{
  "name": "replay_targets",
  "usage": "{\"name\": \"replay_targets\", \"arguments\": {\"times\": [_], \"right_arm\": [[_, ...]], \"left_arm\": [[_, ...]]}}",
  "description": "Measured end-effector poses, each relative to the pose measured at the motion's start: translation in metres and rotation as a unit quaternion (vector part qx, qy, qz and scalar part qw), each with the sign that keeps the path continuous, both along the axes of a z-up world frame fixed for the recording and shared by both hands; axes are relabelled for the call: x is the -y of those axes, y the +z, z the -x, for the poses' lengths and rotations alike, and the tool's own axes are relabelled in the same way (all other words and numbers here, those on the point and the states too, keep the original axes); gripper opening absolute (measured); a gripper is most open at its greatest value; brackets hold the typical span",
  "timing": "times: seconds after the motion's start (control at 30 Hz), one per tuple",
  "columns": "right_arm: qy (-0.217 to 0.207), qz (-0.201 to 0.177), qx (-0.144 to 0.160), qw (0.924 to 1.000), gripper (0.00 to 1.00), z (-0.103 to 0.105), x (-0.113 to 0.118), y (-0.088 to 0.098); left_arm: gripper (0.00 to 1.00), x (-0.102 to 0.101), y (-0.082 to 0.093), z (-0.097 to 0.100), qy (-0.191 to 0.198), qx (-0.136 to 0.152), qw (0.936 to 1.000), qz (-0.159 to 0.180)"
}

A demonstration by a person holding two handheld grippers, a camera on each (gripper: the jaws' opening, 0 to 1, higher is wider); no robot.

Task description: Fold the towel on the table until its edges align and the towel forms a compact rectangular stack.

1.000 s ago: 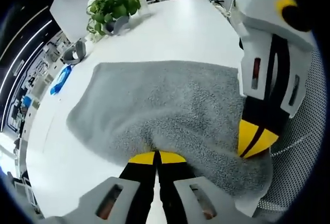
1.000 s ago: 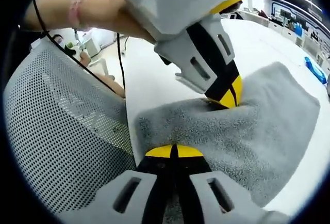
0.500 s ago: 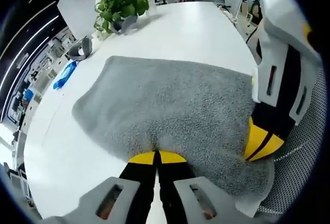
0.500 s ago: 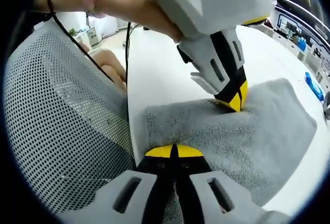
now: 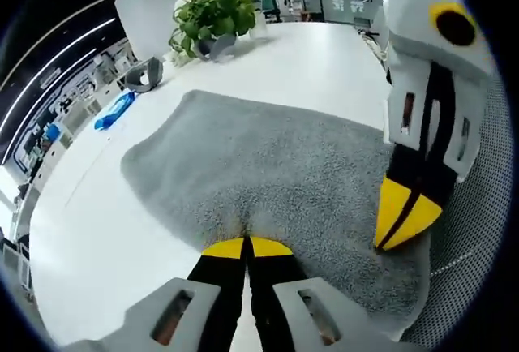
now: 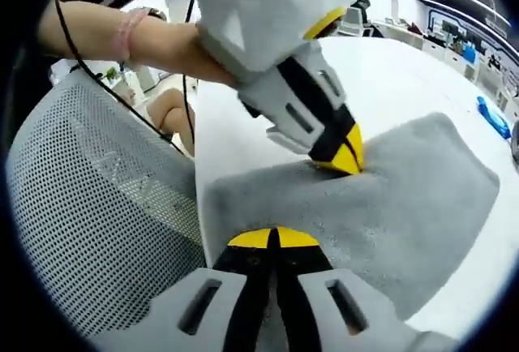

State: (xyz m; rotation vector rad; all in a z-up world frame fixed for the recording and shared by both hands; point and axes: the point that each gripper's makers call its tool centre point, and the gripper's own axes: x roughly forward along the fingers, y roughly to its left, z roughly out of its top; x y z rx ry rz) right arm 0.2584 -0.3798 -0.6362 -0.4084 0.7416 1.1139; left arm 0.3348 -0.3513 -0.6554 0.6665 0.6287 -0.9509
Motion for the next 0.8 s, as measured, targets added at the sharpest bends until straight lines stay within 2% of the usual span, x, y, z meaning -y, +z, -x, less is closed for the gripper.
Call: {"name": "replay_targets", "arguments": {"times": [0.1,0.17,0.3,0.4,0.47,0.5,0.57,0.67,0.73,0.8], "right_arm": [[-0.062,0.008,0.017,0.9979,0.00,-0.025,0.032,0.006],[-0.086,0.025,0.022,0.9957,0.00,-0.036,0.055,0.003],[-0.095,0.055,0.008,0.9939,0.00,-0.036,0.084,-0.010],[-0.082,0.073,0.006,0.9940,0.00,-0.028,0.090,-0.020],[-0.080,0.070,0.014,0.9942,0.00,-0.027,0.089,-0.024],[-0.086,0.065,0.023,0.9939,0.00,-0.028,0.087,-0.023],[-0.088,0.067,0.028,0.9935,0.00,-0.029,0.084,-0.023],[-0.070,0.081,0.043,0.9933,0.00,-0.031,0.081,-0.023],[-0.071,0.082,0.042,0.9932,0.00,-0.034,0.079,-0.023],[-0.067,0.083,0.042,0.9934,0.00,-0.037,0.077,-0.023]], "left_arm": [[0.01,0.000,0.001,0.000,0.001,0.002,1.0000,0.003],[0.01,-0.001,0.001,0.000,0.005,0.001,1.0000,0.008],[0.01,-0.002,0.001,-0.001,0.014,-0.012,0.9995,0.025],[0.01,-0.003,0.006,0.002,0.050,-0.039,0.9960,0.062],[0.05,-0.002,0.011,0.006,0.036,-0.028,0.9968,0.066],[0.07,0.002,0.017,0.009,0.013,-0.004,0.9978,0.064],[0.08,0.011,0.023,0.018,-0.030,0.024,0.9981,0.047],[0.08,0.026,0.024,0.031,-0.073,0.027,0.9963,0.036],[0.08,0.037,0.023,0.036,-0.098,0.033,0.9944,0.022],[0.08,0.043,0.018,0.040,-0.129,0.038,0.9909,-0.006]]}}
